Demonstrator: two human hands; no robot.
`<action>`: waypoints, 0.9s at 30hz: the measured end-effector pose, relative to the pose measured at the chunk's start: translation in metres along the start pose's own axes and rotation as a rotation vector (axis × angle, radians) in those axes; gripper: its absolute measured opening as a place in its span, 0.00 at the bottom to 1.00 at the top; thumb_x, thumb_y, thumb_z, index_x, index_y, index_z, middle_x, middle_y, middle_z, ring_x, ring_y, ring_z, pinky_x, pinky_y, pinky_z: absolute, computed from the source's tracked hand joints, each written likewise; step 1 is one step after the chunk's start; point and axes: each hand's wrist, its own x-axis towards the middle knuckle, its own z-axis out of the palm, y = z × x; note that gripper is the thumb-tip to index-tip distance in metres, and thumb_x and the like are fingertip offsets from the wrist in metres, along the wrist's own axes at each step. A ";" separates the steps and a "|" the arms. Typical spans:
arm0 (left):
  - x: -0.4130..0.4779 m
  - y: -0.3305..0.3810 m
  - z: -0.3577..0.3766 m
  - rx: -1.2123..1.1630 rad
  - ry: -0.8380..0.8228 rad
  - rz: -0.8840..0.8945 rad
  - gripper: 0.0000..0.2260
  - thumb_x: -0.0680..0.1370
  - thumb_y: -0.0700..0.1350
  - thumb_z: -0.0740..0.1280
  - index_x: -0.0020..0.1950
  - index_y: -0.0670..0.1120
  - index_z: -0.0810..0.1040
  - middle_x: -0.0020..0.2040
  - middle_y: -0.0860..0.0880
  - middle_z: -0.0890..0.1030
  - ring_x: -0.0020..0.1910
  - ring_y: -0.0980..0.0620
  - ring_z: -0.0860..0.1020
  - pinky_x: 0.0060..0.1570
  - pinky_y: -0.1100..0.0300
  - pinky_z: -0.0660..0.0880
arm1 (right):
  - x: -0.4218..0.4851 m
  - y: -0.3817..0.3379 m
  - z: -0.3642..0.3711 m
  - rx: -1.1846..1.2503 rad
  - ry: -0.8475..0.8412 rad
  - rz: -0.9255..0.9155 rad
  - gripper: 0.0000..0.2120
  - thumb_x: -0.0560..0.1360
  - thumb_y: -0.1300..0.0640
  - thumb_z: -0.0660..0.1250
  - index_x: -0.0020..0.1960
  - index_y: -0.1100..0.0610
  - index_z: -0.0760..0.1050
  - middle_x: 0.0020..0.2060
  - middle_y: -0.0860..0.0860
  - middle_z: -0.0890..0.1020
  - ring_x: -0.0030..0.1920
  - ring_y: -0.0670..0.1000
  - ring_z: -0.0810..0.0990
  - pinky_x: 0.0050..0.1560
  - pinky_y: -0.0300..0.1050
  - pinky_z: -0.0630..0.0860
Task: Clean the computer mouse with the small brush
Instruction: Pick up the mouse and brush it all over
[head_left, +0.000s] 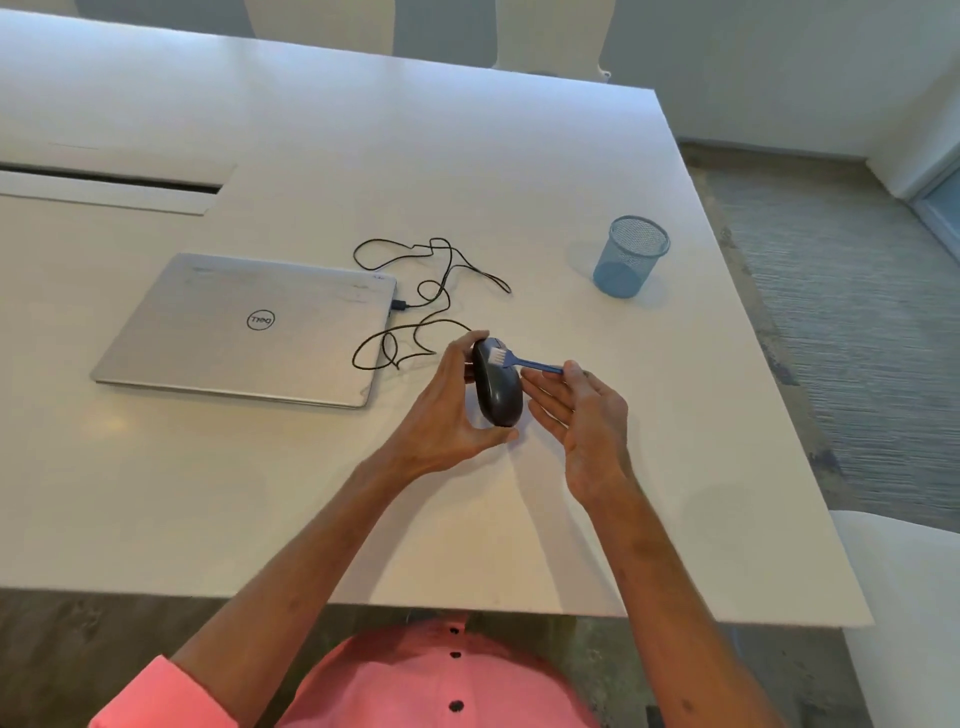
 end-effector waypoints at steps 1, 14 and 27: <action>0.003 -0.003 -0.002 0.011 -0.015 -0.003 0.57 0.69 0.52 0.91 0.88 0.49 0.58 0.80 0.52 0.70 0.75 0.59 0.75 0.76 0.66 0.72 | 0.002 0.000 0.003 -0.012 0.016 -0.002 0.14 0.91 0.51 0.64 0.62 0.60 0.84 0.52 0.56 0.93 0.54 0.54 0.93 0.60 0.50 0.88; 0.022 -0.020 -0.025 0.296 -0.133 -0.064 0.61 0.70 0.77 0.76 0.92 0.47 0.55 0.80 0.51 0.64 0.80 0.49 0.65 0.85 0.50 0.63 | 0.009 -0.002 0.018 -0.073 0.078 -0.005 0.12 0.89 0.51 0.68 0.58 0.58 0.85 0.52 0.52 0.93 0.51 0.53 0.94 0.56 0.48 0.89; 0.021 -0.024 -0.030 0.408 -0.186 -0.092 0.58 0.71 0.78 0.70 0.92 0.50 0.56 0.81 0.54 0.61 0.83 0.49 0.61 0.86 0.46 0.62 | 0.021 -0.010 0.001 0.160 -0.063 0.099 0.09 0.83 0.63 0.73 0.60 0.65 0.88 0.48 0.59 0.91 0.46 0.55 0.91 0.51 0.44 0.89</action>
